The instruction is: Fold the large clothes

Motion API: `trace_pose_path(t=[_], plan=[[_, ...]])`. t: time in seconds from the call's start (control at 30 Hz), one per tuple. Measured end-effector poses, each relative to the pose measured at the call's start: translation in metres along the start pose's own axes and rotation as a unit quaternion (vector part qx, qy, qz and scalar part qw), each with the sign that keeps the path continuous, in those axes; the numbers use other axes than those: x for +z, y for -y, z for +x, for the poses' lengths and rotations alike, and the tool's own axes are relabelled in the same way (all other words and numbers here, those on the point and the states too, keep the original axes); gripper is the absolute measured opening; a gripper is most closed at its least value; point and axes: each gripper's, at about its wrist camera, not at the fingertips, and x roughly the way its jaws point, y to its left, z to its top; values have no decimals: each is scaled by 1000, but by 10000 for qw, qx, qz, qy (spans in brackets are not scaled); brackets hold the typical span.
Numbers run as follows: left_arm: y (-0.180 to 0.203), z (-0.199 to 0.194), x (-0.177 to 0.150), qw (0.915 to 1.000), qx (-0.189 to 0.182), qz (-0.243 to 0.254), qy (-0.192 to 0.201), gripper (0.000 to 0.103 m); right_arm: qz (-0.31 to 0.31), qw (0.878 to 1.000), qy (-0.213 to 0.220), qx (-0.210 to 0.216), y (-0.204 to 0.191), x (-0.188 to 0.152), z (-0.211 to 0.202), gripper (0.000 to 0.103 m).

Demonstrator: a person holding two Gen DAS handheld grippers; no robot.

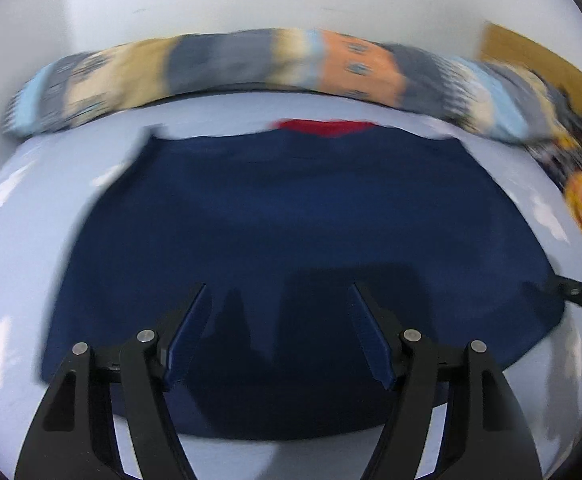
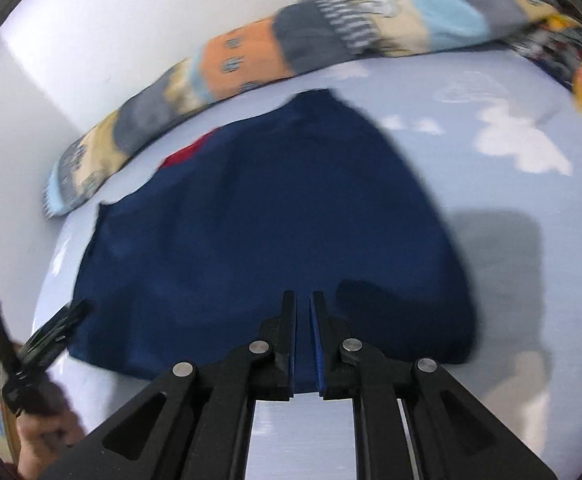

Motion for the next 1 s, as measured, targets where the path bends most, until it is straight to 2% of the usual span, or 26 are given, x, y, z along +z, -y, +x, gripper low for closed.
trace_pose_path(t=[0.07, 0.13, 0.2, 0.3, 0.4, 0.43, 0.53, 0.63, 0.73, 0.93, 1.0], plan=[[21, 20, 3, 9997, -31, 182, -181, 70, -204, 9996, -165, 128, -16, -6, 10, 10], [23, 41, -1, 9989, 39, -83, -469, 71, -347, 9989, -314, 99, -23, -6, 21, 11], [17, 46, -2, 9982, -23, -422, -418, 72, -367, 9982, -470, -29, -21, -3, 28, 11], [17, 46, 3, 9980, 60, -259, -570, 75, -178, 9976, -556, -371, -8, 3, 36, 11], [-3, 39, 2, 9958, 526, -355, -656, 74, -169, 9949, -484, -870, 4, 8, 36, 12], [-13, 36, 2, 9949, 570, -482, -681, 74, -199, 9940, -444, -980, 5, 8, 33, 12], [-39, 25, -6, 9875, 1091, -691, -906, 74, -209, 9949, -453, -872, 8, 6, 27, 19], [-74, 2, -19, 9812, 963, -1318, -1029, 74, -85, 9957, -544, -747, 10, -3, 21, 21], [-97, -40, -33, 9763, 821, -1837, -798, 74, -283, 9946, -465, -879, 1, -13, 8, 21], [-105, -115, -70, 9800, 741, -1821, -310, 74, -492, 9974, 11, -530, -28, -28, -31, 21], [-108, -134, -77, 9820, 860, -1676, -139, 74, -594, 9974, 98, -397, -37, -39, -44, 21]])
